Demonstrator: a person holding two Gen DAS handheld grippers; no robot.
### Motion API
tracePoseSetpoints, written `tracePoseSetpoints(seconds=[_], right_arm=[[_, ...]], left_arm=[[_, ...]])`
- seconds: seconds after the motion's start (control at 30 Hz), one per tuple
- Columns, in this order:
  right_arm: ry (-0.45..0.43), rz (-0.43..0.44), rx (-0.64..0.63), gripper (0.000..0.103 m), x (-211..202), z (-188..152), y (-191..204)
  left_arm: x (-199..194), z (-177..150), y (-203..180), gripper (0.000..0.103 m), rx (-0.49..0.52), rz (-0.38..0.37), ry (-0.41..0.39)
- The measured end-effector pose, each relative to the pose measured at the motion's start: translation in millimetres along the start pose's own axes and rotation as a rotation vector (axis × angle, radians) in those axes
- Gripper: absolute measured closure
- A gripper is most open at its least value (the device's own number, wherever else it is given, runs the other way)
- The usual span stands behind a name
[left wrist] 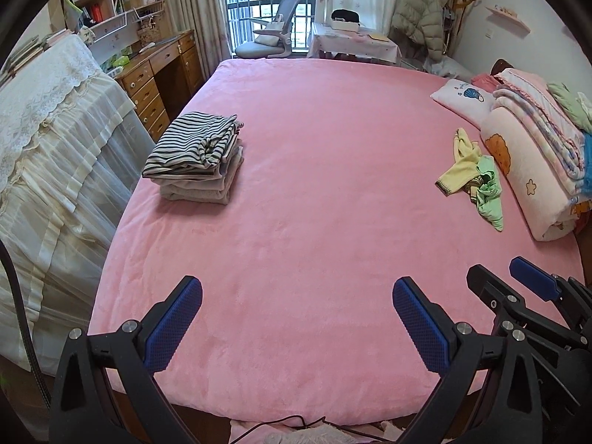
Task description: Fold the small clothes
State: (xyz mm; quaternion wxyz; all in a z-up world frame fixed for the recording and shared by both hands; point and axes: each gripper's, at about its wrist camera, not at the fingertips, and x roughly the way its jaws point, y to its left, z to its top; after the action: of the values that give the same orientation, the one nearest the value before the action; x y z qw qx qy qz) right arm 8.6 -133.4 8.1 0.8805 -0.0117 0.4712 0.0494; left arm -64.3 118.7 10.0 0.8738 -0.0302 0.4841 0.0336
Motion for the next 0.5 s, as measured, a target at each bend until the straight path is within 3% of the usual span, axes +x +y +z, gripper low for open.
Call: tracePoseSetpoints(seconds=[0.5], right_arm=[[-0.011,0.016,-0.018,0.046,1,10,6]], left_arm=[[5,5,11,0.001,-0.027,0.013,-0.005]])
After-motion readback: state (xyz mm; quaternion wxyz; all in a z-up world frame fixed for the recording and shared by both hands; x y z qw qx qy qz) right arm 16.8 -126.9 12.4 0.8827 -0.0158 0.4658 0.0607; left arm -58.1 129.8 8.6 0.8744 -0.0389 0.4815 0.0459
